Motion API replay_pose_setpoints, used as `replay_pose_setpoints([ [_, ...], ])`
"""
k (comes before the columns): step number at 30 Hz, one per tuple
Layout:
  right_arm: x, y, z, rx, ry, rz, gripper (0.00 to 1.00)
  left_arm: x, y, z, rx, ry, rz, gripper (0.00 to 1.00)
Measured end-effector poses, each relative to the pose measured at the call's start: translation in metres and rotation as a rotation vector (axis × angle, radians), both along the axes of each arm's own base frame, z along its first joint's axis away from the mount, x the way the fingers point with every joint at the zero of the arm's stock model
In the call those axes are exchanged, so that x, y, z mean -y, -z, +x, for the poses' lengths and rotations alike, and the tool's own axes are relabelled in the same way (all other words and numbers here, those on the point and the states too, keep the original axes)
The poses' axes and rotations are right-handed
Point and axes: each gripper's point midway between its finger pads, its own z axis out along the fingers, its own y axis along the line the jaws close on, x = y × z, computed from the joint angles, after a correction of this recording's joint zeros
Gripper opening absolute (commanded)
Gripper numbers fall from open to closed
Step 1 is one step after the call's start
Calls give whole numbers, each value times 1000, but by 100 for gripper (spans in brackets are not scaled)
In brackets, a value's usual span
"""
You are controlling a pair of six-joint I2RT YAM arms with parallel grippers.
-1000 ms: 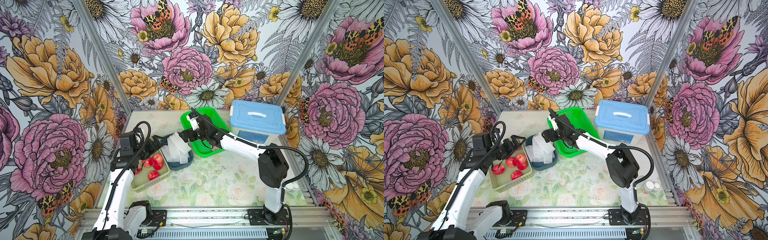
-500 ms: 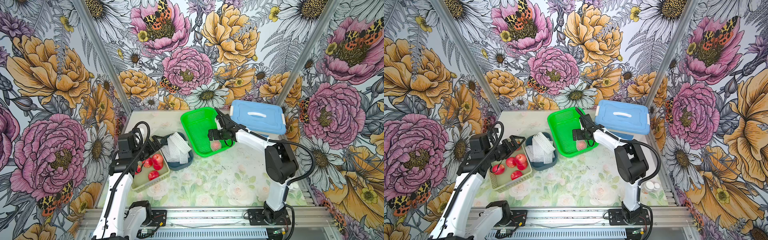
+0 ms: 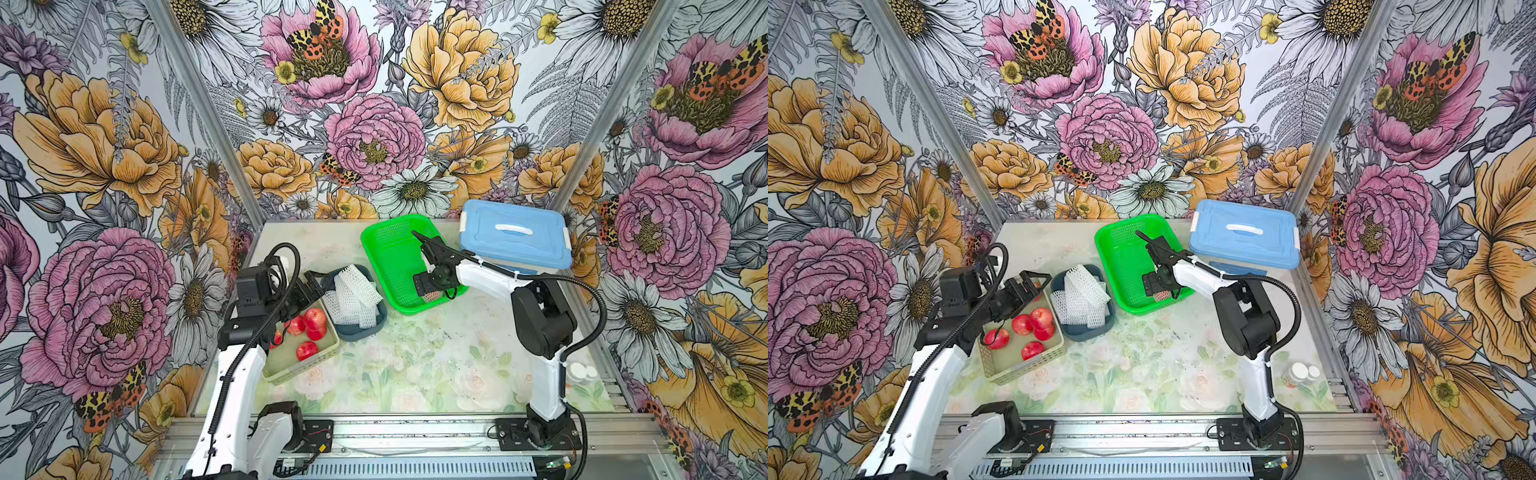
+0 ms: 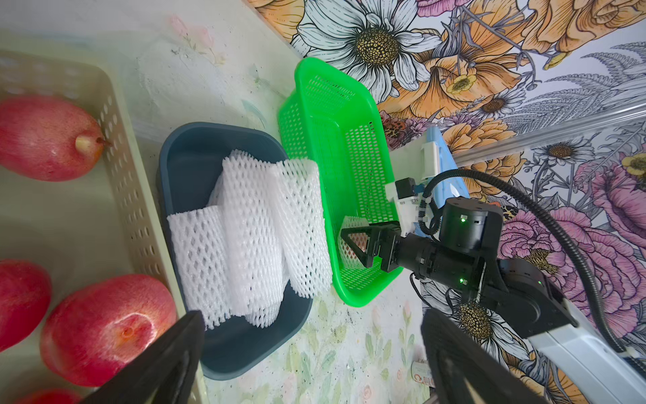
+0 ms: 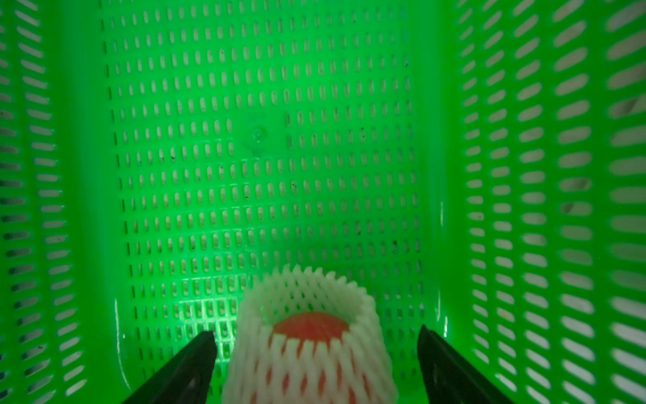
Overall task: Remove foam nets from apples
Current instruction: Pick up the apple from the basket, then place the apple at the center of the board.
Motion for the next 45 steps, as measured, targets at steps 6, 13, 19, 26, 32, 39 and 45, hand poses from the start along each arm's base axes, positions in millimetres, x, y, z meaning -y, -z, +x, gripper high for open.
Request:
replay_pose_setpoints([
  [6,0,-4,2,7,-11,-8,61,3,8,3,-36,15,-16,99],
  [13,-5,-24,8,52,-42,1,46,19,5,4,-38,75,-21,99],
  [19,-13,-67,12,150,-88,39,44,29,2,2,-34,108,-20,99],
  [26,-26,-141,3,313,-167,145,44,33,0,1,-28,123,-20,99],
  [32,-49,-172,-65,383,-339,195,45,36,-3,3,-22,139,-17,99],
  [39,-63,-127,-172,280,-536,213,45,46,3,3,-39,184,-6,99],
  [45,-59,-51,-242,84,-635,121,45,53,4,1,-39,207,-5,99],
])
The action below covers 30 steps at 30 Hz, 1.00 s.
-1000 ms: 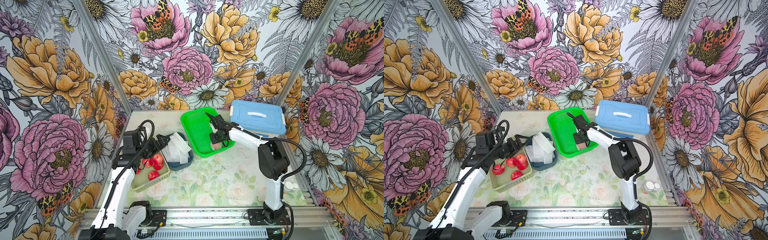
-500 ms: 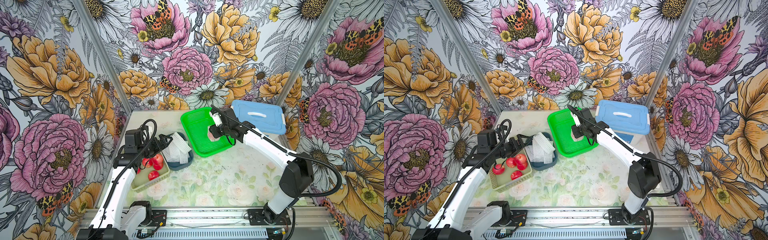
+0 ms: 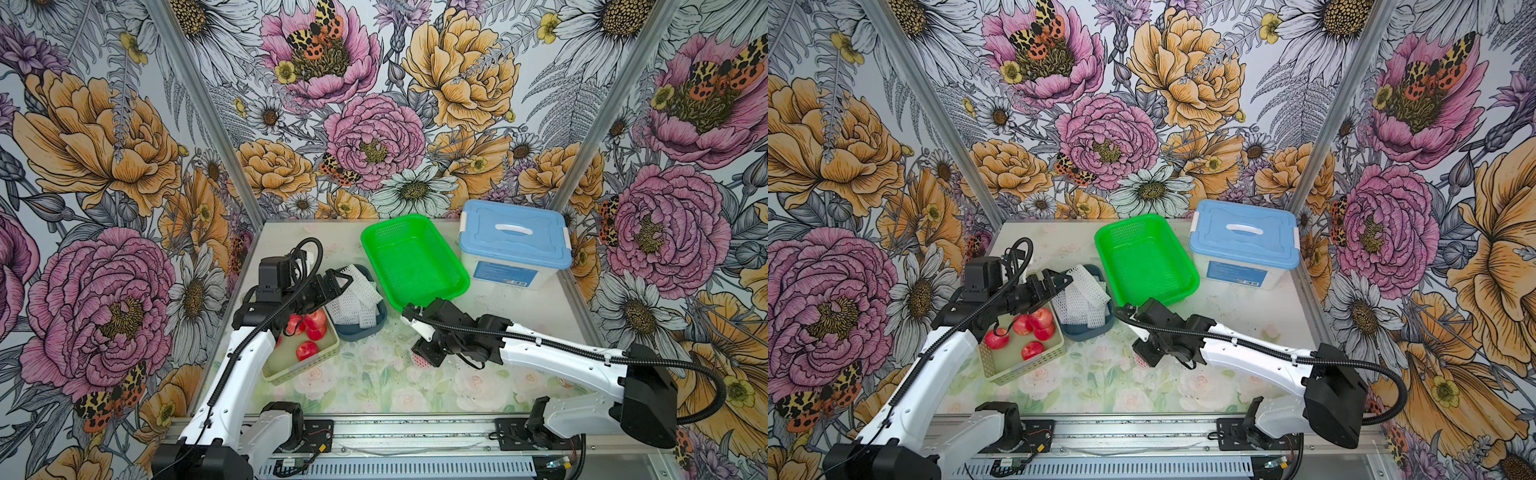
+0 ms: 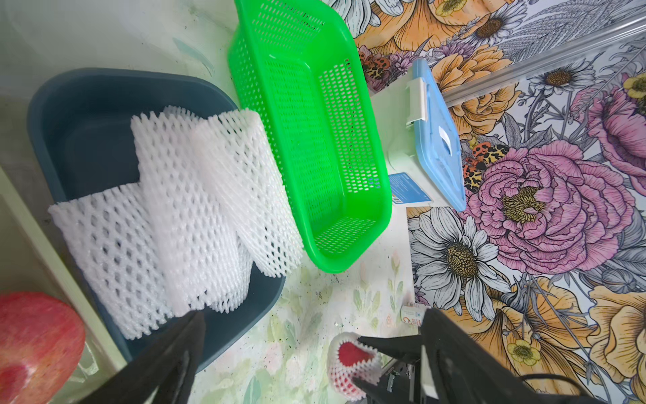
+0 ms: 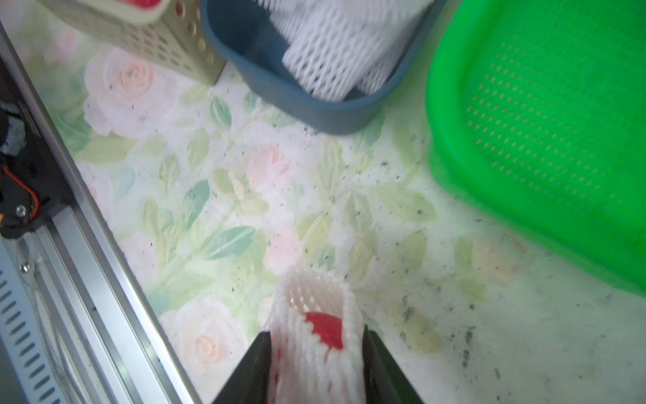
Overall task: Remove foam nets from apples
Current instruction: Place the apple at the center of the board.
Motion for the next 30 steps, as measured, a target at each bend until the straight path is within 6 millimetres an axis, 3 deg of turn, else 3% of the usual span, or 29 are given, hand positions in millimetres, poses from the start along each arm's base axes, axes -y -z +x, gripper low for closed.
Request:
replay_pose_setpoints([
  [4,-2,25,-18,-43,-15,-67,45,6,2,-2,0,20,2,99],
  [11,1,51,-14,-78,68,-131,47,6,7,-8,1,21,6,99],
  [17,2,59,-10,-97,129,-138,74,8,12,-12,-7,27,6,99],
  [20,2,59,-9,-97,142,-136,82,8,14,-12,-9,27,7,99],
  [30,4,54,-6,-94,164,-120,86,11,16,-13,-8,38,7,99],
])
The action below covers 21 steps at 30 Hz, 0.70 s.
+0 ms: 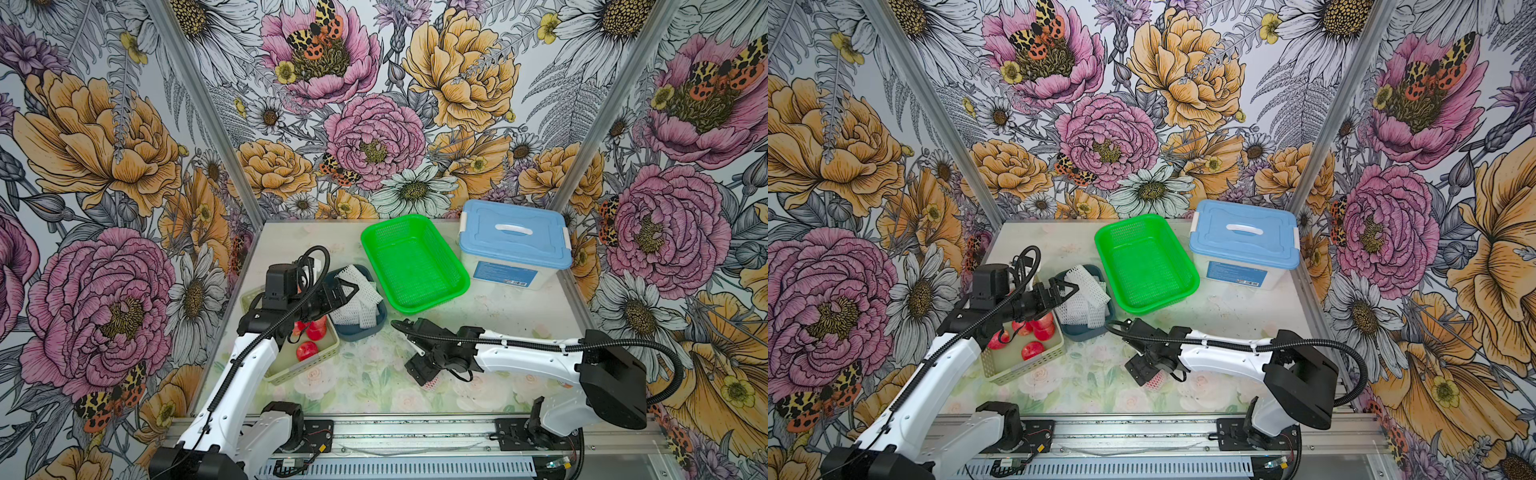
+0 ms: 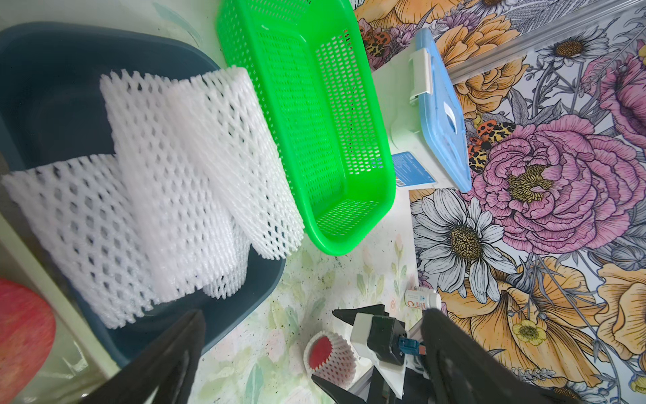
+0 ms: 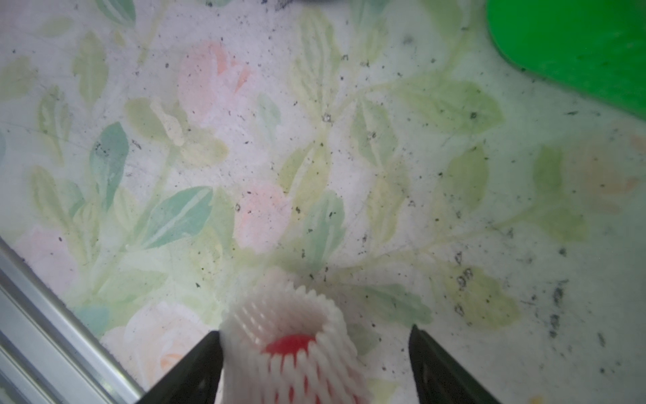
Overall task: Remove foam nets from apples
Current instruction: Place the apple at the center of the board, then remove the foam net from the apple.
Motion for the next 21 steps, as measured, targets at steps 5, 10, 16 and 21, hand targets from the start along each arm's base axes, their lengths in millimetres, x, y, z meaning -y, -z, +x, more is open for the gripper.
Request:
replay_pose_setpoints([
  [5,1,0,2,-6,27,4,70,0,0,1,9,0,-1,99],
  [10,6,0,9,-19,76,12,46,0,3,1,3,0,0,99],
  [16,10,0,17,-43,129,29,29,1,4,1,-1,4,1,99],
  [21,20,-2,26,-59,202,54,15,7,5,-2,1,30,5,99],
])
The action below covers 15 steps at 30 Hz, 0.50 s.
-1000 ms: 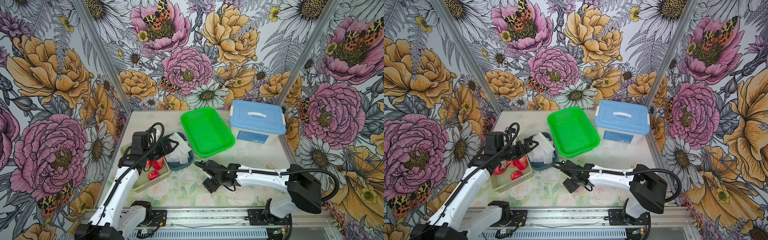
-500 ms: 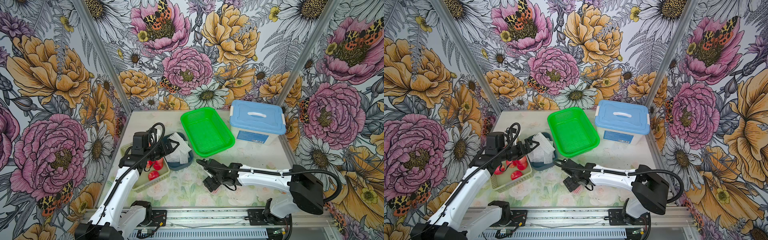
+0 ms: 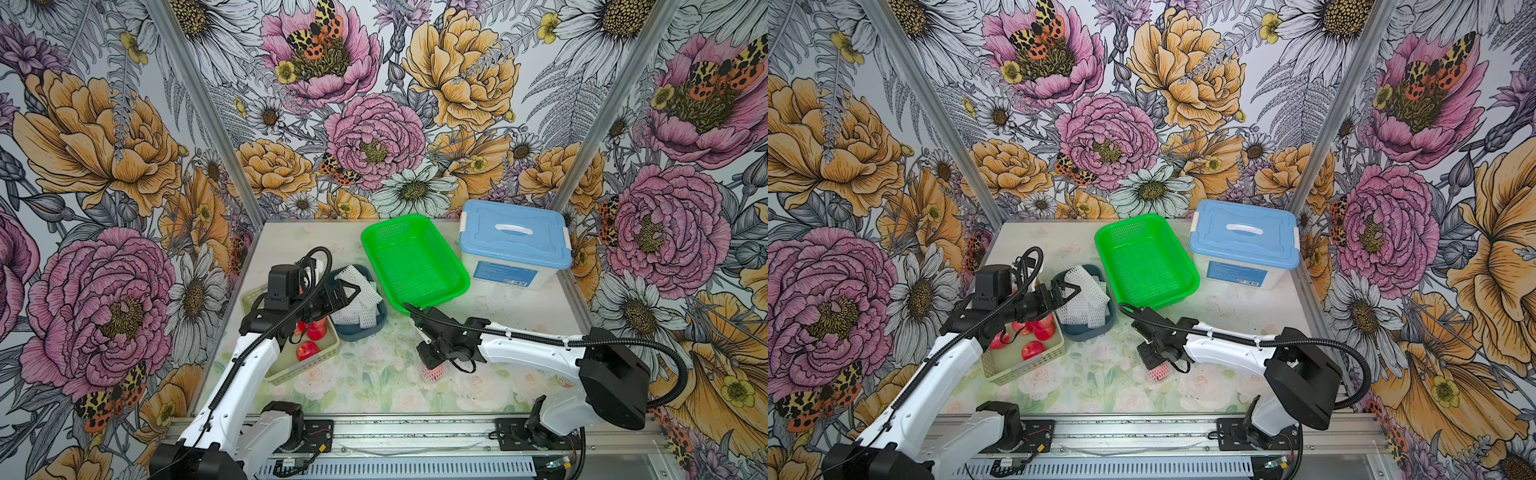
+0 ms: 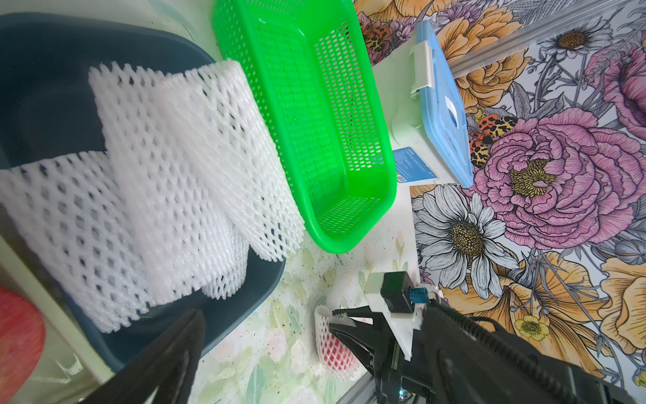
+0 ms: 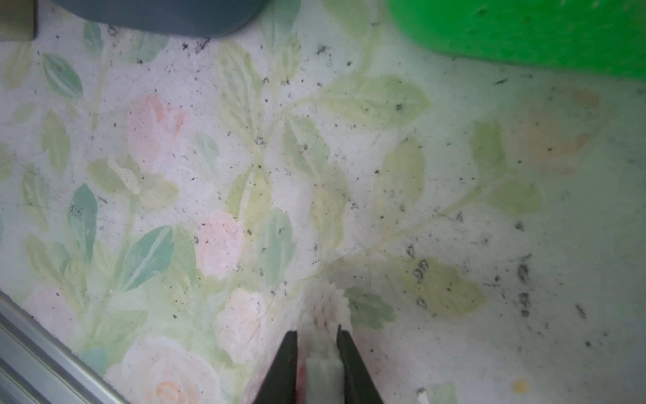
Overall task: Remove foam nets from apples
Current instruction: Remove the foam net from the apple.
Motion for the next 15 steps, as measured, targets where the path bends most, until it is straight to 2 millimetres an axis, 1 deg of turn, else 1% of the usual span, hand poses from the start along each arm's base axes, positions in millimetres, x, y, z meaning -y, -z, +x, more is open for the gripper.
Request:
replay_pose_setpoints([
  [4,10,-1,5,-7,58,13,5,14,5,-5,-9,55,11,99],
  [5,13,-1,6,-11,78,15,0,19,7,-7,-13,72,15,99],
  [10,32,1,11,-39,206,38,0,48,11,-20,-2,180,28,99],
  [12,43,3,12,-53,272,45,0,64,12,-30,20,238,31,99],
  [15,63,7,15,-73,385,56,0,84,16,-48,49,312,24,94],
])
